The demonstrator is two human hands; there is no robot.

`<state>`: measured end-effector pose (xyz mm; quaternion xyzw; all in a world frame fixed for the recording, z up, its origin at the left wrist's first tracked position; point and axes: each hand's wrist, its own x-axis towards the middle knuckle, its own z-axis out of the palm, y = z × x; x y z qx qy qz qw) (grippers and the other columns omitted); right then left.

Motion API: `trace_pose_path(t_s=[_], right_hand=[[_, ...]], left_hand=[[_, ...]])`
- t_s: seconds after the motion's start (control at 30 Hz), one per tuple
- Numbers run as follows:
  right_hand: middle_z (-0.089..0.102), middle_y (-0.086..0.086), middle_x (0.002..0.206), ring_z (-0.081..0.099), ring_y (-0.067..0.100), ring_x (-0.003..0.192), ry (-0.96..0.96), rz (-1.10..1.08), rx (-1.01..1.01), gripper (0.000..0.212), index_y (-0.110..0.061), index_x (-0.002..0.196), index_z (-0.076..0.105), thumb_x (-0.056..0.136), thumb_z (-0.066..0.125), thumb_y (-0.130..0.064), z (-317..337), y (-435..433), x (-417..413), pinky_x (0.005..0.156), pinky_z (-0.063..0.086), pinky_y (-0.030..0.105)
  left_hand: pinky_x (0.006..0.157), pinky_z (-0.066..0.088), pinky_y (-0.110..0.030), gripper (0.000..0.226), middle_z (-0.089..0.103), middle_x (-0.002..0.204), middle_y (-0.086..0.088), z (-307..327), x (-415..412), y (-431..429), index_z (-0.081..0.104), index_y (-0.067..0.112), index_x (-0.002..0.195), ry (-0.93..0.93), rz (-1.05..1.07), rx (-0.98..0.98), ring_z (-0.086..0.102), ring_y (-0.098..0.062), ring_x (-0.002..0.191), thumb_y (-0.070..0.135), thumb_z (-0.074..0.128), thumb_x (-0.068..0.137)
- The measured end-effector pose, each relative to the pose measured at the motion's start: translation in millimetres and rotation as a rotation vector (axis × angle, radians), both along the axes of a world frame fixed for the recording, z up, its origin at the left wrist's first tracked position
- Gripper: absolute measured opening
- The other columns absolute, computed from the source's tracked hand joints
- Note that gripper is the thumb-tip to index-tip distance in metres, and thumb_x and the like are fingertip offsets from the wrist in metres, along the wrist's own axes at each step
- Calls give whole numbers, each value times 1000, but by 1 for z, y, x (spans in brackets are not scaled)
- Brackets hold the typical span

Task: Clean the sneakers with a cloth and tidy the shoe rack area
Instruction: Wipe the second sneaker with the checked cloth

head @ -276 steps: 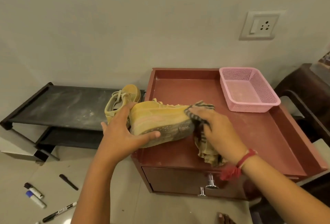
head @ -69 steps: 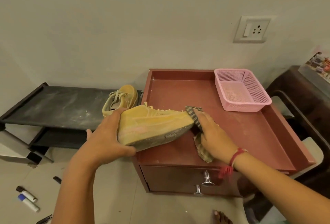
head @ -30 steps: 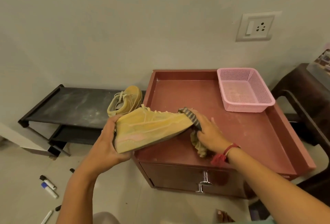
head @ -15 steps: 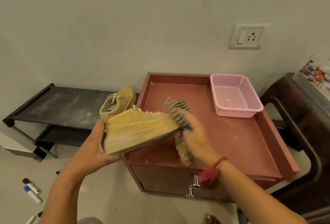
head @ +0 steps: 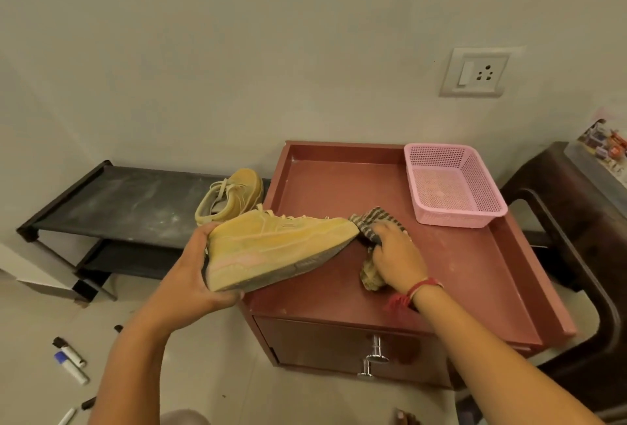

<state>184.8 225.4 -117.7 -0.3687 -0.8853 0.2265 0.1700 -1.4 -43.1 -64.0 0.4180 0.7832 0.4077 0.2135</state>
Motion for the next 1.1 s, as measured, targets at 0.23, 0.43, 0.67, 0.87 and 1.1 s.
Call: trace_pose_path(t_s=[0.23,0.43,0.67,0.87,1.1], right_hand=[[63,10,87,59,28,80,898,-415,-922,34,-14,91,63,81,39,8,61,1,31,77,48,40],[63,19,100,62,33,87,1076,-398,-1513,23,-3,107,57,87,44,-3,71,-43,44,78,51,47],[61,13,89,60,26,73,1225,-545,-1341,21,-10,94,59,86,43,1,64,-33,49,71,53,41],[60,7,91,59,24,78,1052,-462,-810,32,-11,112,57,90,39,4,69,-38,51,68,47,30],[62,6,115,58,20,92,738,144,-697,42,-30,120,55,93,43,0,47,-90,7,87,48,44]], left_hand=[[84,43,-15,96,30,124,31,16,8,-5,10,62,121,79,-80,-94,43,0,114,36,80,61],[115,20,-52,86,40,114,27,25,29,-14,20,53,122,290,-40,-178,45,-1,104,49,71,53],[110,3,-69,67,46,143,3,-10,58,-37,42,24,120,903,-8,-89,17,-10,143,49,65,62],[111,-1,-65,60,47,142,-10,8,39,-56,46,15,111,1124,62,-84,18,-20,144,50,64,66],[114,6,-61,49,40,147,-11,-12,6,-65,45,18,110,1039,30,-133,7,-18,148,59,46,83]])
